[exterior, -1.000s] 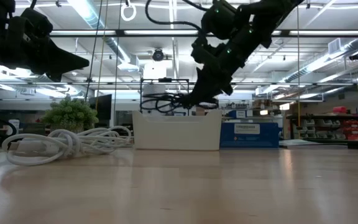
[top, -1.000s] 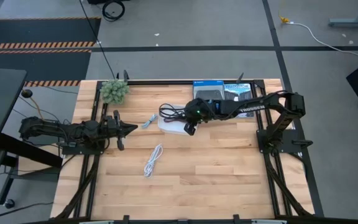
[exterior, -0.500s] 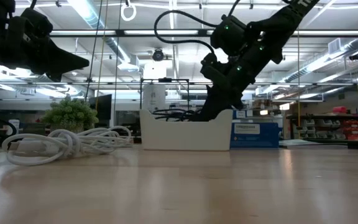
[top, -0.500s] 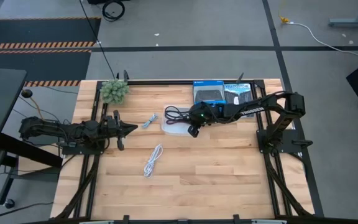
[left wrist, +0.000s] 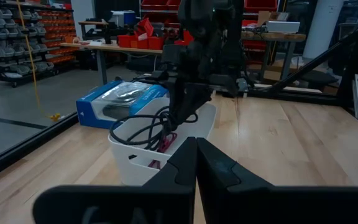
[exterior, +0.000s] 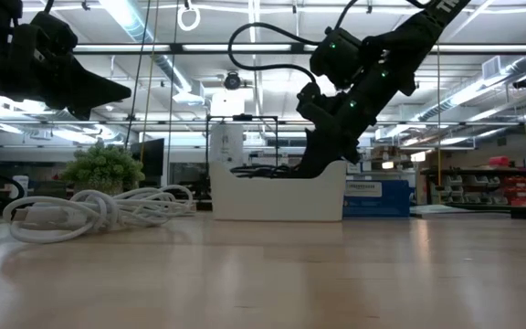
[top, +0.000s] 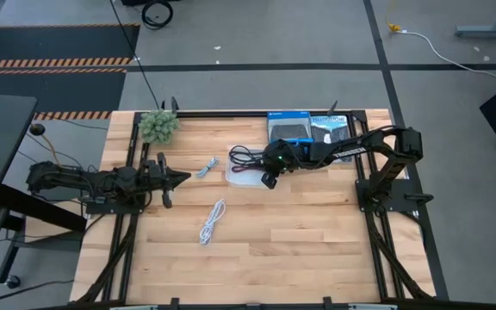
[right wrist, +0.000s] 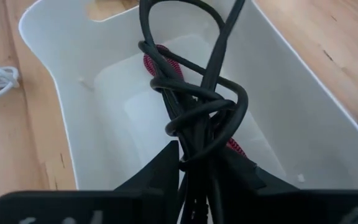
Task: Pick and place USB-C Cables
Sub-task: Put the black charger cable into the white bin, then put the white charger cable into the white bin
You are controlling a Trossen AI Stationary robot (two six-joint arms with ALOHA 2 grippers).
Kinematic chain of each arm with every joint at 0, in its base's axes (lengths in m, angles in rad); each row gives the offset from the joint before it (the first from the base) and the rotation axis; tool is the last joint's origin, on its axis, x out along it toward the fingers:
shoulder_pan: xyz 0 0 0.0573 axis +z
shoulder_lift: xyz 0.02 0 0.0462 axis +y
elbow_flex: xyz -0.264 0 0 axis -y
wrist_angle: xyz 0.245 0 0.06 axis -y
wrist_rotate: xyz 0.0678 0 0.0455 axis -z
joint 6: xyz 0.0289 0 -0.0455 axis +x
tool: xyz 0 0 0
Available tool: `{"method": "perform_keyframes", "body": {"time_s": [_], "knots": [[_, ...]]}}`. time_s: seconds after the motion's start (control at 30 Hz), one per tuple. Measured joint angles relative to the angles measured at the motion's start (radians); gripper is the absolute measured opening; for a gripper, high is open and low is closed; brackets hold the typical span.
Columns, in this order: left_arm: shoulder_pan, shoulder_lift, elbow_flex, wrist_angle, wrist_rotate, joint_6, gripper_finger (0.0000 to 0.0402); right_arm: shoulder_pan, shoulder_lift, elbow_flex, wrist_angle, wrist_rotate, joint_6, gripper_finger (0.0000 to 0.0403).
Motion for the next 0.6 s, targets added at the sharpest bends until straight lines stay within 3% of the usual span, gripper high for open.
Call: {"method": "perform_keyframes", "body": {"time_s": [0.33, 0.6], "knots": [[0.000, 0.000, 0.000, 0.000, 0.000, 0.000, 0.0013, -0.009, -0.002, 0.062, -0.083, -0.062, 0.004, 0.0186], [0.000, 0.000, 0.000, 0.000, 0.000, 0.000, 0.0013, -0.005, -0.006, 0.227, -0.243, -0.020, -0.017, 0.0202]]}}
